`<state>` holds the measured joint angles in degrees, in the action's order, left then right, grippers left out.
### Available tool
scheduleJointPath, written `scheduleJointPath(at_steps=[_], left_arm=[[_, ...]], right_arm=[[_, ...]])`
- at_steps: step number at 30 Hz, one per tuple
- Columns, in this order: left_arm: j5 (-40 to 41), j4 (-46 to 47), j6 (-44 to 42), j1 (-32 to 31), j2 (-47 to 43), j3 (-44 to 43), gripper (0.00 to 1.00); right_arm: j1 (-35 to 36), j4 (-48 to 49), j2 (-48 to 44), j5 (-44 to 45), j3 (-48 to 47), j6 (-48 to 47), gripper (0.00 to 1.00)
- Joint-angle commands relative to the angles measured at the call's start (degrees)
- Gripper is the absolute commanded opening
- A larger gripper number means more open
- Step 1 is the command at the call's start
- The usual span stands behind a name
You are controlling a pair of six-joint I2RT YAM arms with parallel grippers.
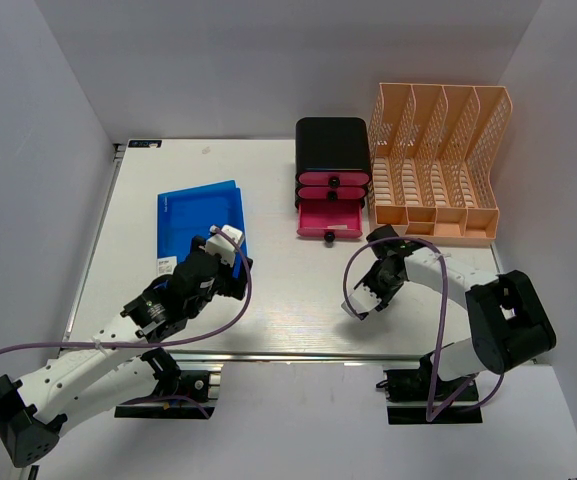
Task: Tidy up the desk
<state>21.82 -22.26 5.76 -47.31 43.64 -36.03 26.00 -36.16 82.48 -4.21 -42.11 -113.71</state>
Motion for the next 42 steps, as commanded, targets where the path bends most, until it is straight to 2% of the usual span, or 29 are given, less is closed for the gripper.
scheduleJointPath(at_steps=[1,3,4,5,8,15,19,23,27,32,36,38,40,42], left_arm=[[0.15,0.38,-0.49,0.38,-0.31,0.17,0.92],[0.24,0.38,-0.49,0.38,-0.22,0.17,0.92],[0.32,0.38,-0.49,0.38,-0.22,0.08,0.92],[0.24,0.38,-0.49,0.38,-0.22,0.17,0.92],[0.24,0.38,-0.49,0.38,-0.22,0.17,0.92],[0.15,0.38,-0.4,0.38,-0.39,0.17,0.92],[0.06,0.2,-0.49,0.38,-0.13,0.17,0.92],[-0.03,0.2,-0.4,0.38,0.04,0.17,0.92],[-0.03,0.2,-0.48,0.38,0.13,0.17,0.92],[0.06,0.2,-0.4,0.38,0.83,0.08,0.92],[0.24,0.29,-0.4,0.38,0.75,0.17,0.92],[0.32,0.29,-0.48,0.38,0.75,0.26,0.92],[0.33,0.2,-0.4,0.38,0.92,0.17,0.92],[0.41,0.2,-0.4,0.38,1.01,0.17,0.92]], right_arm=[[0.37,-4.36,1.28,-1.5,2.47,-3.71,0.42],[0.46,-4.71,1.54,-2.29,2.65,-2.66,0.36],[0.54,-4.97,1.72,-2.99,2.47,-1.79,0.3],[0.37,-5.32,2.24,-3.43,1.6,-0.56,0.16],[0.37,-5.76,2.78,-5.37,0.1,4.01,0.08],[0.1,-4.62,1.11,-13.53,-7.44,20.26,0.04],[0.19,-1.9,0.93,-14.43,-13.08,32.29,0.03],[0.19,1.0,2.51,-14.43,-19.05,39.95,0.03],[0.63,7.06,4.7,-10.75,-22.22,46.2,0.02],[1.16,15.76,12.43,-4.06,-28.62,53.84,0.03],[1.33,19.37,18.23,0.41,-32.77,58.5,0.07],[1.34,22.18,19.64,3.48,-33.74,59.21,0.15],[1.34,23.24,21.23,3.94,-34.35,59.83,0.41],[0.9,22.72,21.76,5.35,-35.06,60.36,0.56]])
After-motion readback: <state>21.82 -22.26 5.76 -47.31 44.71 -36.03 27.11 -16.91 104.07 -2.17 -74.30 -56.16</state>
